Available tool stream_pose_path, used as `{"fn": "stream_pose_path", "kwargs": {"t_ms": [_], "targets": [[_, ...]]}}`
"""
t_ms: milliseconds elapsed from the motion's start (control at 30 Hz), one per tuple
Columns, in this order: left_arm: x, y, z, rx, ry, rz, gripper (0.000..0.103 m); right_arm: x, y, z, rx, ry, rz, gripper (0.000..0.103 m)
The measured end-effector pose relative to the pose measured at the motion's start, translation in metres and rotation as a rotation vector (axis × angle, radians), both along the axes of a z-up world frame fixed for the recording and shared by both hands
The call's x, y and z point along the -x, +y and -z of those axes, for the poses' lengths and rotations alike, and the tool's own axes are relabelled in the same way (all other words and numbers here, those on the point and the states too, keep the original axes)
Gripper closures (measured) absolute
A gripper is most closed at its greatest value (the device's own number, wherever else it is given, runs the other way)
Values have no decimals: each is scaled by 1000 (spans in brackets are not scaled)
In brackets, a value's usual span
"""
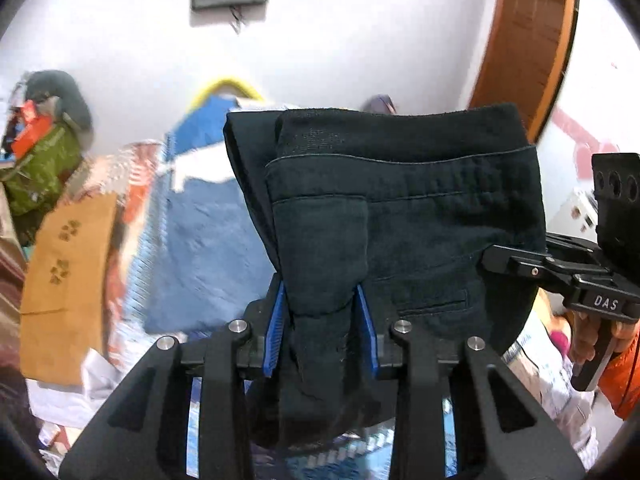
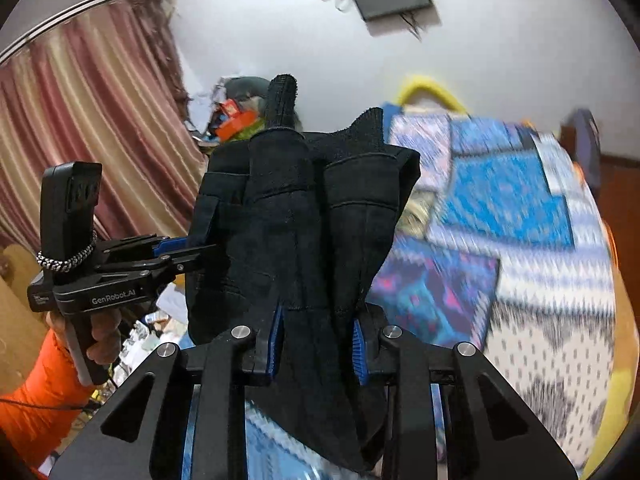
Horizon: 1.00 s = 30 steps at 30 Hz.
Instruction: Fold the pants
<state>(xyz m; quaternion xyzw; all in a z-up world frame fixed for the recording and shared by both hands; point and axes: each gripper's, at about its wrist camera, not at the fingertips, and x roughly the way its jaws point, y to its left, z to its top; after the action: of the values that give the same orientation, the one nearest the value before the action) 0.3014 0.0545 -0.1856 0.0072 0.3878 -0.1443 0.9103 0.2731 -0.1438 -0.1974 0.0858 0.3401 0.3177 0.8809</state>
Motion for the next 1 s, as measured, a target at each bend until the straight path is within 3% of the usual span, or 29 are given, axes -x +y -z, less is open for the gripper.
{"fn": "stream_pose_path", "kwargs": {"t_ms": [233, 467, 633, 1000], "targets": [[-22, 51, -38, -11, -116, -113, 70, -43, 44, -24, -24, -84, -52, 78], [-62, 96, -34, -25, -170, -203, 70, -102, 92, -14, -62, -63, -82, 78], [-98, 124, 2, 24, -114, -230, 70, -143, 113, 19, -46, -18, -83, 78], [-188, 156, 133, 80, 59, -273, 70, -229, 138, 121, 54, 136, -51, 78]]}}
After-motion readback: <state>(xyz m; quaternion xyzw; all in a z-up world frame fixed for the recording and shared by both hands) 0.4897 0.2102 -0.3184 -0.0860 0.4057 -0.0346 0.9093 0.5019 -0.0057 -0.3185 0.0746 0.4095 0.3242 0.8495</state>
